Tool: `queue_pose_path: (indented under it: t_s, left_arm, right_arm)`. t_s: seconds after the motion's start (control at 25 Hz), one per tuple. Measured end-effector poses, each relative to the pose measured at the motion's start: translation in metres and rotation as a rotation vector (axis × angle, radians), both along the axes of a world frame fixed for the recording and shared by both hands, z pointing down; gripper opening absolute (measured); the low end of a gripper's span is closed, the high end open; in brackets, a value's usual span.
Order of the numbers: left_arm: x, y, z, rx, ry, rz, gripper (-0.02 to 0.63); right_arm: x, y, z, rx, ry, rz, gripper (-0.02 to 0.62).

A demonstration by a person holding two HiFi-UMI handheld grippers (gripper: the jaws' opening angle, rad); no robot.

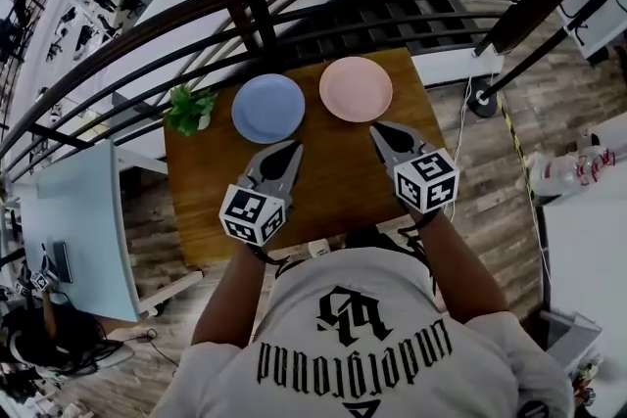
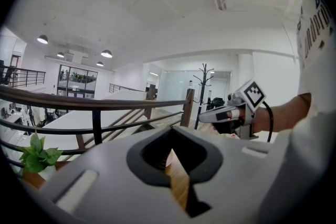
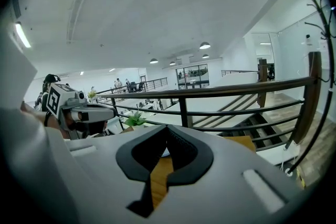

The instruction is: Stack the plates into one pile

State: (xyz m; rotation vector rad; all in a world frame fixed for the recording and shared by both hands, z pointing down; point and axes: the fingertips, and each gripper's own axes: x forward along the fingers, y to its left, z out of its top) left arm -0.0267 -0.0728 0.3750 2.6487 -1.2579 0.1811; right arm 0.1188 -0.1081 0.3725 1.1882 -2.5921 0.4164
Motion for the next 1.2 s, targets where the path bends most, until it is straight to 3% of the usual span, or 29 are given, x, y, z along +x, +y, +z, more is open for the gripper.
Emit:
queue_pose_path:
  t_s: [0.76, 1.2]
  left_arm:
    - [0.085, -0.107, 0.087, -0.188, -0.004, -0.025, 0.046]
    - [0.088, -0.173, 0.139, -0.313, -0.041, -0.086, 0.046]
  right_arm:
    - [0.105, -0.111, 0.093, -0.205, 0.028, 0.008, 0.003]
    - [0.130, -0.177, 0.153, -0.338, 0.048, -0.006, 0.006]
